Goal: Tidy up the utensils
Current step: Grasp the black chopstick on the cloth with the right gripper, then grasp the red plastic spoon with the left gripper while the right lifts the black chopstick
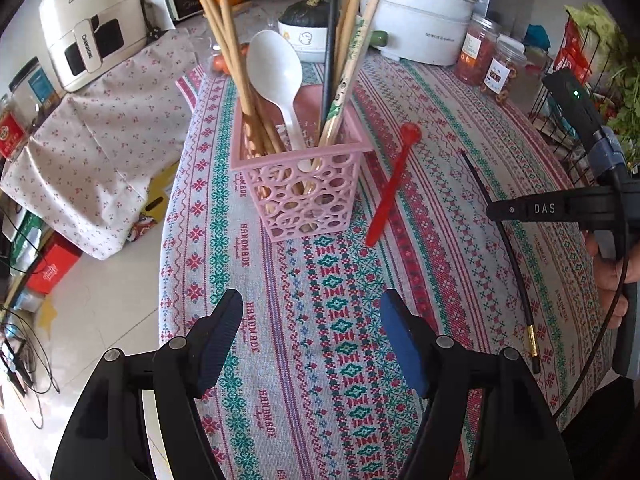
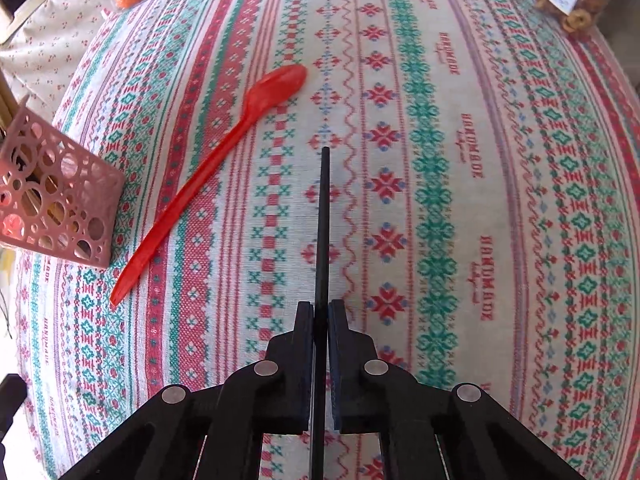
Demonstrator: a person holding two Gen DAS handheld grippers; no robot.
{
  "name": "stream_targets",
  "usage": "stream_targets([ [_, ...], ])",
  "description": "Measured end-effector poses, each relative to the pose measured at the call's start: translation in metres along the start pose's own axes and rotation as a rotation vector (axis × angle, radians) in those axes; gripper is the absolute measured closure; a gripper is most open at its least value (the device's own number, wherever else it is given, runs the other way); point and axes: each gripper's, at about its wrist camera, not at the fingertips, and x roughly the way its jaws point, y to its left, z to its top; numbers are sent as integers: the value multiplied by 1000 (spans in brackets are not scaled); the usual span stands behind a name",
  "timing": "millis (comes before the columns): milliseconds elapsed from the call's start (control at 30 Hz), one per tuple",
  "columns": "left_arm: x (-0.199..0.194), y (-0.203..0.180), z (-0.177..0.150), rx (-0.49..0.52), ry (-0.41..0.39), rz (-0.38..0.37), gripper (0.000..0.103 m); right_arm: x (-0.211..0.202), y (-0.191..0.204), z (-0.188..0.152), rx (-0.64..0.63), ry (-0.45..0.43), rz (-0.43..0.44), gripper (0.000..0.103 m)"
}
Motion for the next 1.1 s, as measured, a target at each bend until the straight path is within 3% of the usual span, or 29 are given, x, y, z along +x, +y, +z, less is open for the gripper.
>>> stream_targets([
  [133,0,-38,1,54,-12,-52,30,-31,-37,-1,35,-42,23,99],
  [233,8,-70,12,85,29,-102,30,-43,-52,1,64,-59,29,99],
  [333,19,-102,29,146,34,-82,31,-45,-64,3,82,-57,38,99],
  [467,45,-127,67,171,80,-68,40,-42,-68,4,107,-44,71,98],
  [600,75,-133,115,126,111,-43,44,-42,-73,7,116,-48,87,98],
  [767,110,-136,161,136,126,67,54,-35,-77,9,133,-23,124,99],
  [900,137,-133,176,158,181,121,66,-34,-81,12,144,-17,151,99],
  [1100,155,-129,193,134,223,106,67,-35,-85,14,147,-17,170,99],
])
